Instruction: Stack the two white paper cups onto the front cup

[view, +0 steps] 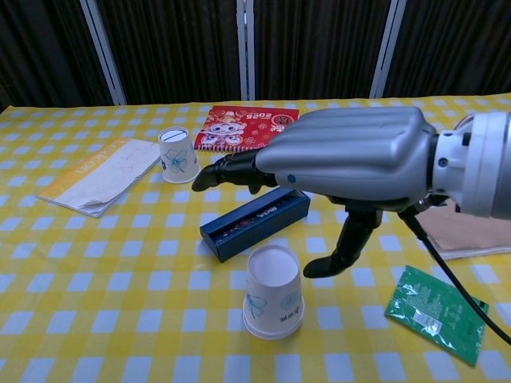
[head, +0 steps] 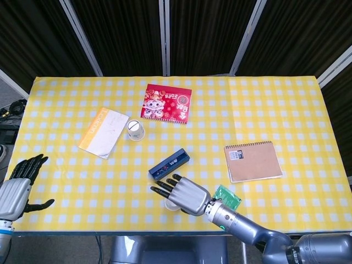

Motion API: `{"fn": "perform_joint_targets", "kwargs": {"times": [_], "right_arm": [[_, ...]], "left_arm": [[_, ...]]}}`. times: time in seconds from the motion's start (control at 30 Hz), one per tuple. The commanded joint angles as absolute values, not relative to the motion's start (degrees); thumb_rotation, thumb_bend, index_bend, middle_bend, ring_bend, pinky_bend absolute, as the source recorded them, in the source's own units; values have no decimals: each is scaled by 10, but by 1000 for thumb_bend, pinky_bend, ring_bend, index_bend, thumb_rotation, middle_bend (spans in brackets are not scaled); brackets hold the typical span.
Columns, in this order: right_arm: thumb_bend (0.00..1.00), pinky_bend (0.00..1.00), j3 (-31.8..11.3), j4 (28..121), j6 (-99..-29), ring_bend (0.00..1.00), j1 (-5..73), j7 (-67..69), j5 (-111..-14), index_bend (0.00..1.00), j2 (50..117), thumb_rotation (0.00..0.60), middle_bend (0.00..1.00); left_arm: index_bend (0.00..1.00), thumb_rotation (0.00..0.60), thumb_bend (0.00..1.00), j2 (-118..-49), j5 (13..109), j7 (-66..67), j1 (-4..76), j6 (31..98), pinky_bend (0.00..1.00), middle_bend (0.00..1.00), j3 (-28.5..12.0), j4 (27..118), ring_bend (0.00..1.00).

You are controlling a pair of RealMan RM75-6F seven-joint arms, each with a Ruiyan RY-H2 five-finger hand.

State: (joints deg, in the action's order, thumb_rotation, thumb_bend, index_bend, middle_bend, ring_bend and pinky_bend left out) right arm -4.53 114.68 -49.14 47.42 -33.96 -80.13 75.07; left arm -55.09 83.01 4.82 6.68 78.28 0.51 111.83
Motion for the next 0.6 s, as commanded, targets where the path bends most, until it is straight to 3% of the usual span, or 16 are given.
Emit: {"fn": "perform_joint_targets", "kwargs": {"times": [0.03,0.2,0.37,0.47,0.6], "right_arm": [[98,249,-42,1155,-503,228,468,-340,-812,55,738,600,83],[100,167,-29,1140,-570,205,436,-316,-895,55,692,600,89],[67,36,0,1026,-716,95,374,-191,-1019,44,642,600,35],[8,0,16,982,-775,6,334,-121,-1025,7,624,600,0],[0,0,33,956,-824,0,276,-42,-988,0,608,600,0]], "left_arm": [[0,600,0,-552,828,48,67,782,0,0,5,1117,0],[0,600,0,-560,830,44,71,783,0,0,-1,1103,0],[0,600,0,-582,857,5,80,794,0,0,-12,1060,0],[0,600,0,-596,856,9,89,797,0,0,-25,1042,0],[0,600,0,-619,856,14,121,781,0,0,-51,1006,0]]}}
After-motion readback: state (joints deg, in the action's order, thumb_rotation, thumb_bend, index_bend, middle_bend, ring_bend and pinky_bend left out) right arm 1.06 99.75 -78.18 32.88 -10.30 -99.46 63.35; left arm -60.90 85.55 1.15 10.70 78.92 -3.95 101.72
